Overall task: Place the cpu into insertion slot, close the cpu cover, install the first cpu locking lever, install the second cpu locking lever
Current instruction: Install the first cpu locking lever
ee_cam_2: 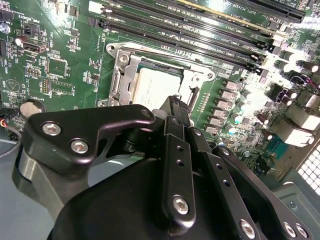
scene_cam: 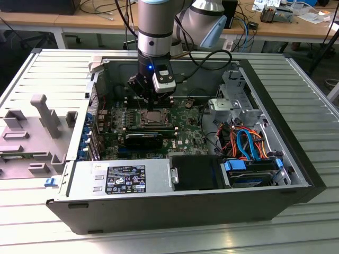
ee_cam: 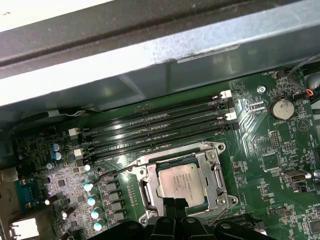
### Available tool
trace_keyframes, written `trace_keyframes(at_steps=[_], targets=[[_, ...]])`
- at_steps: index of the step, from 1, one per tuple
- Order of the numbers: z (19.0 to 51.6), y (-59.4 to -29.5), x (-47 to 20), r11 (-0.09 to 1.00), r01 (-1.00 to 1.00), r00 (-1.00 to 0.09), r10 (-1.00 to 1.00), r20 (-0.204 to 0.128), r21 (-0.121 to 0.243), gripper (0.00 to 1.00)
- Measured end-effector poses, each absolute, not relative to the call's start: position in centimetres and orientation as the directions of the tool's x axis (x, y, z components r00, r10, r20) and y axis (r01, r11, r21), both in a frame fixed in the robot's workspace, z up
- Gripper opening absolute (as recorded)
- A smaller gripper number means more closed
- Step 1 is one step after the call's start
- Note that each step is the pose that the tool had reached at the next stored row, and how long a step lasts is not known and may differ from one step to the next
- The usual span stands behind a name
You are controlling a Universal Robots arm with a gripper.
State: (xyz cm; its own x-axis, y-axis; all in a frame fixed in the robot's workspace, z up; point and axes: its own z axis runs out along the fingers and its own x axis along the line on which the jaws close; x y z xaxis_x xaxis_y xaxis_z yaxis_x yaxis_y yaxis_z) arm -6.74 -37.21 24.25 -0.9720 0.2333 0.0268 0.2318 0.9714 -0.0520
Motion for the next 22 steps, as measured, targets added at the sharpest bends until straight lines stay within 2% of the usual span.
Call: trace_keyframes(at_steps=[22], targets=[[24.26, -37.21, -6.74, 0.977, 0.209, -0.977, 0.211, 0.027, -0.052, 0.11]])
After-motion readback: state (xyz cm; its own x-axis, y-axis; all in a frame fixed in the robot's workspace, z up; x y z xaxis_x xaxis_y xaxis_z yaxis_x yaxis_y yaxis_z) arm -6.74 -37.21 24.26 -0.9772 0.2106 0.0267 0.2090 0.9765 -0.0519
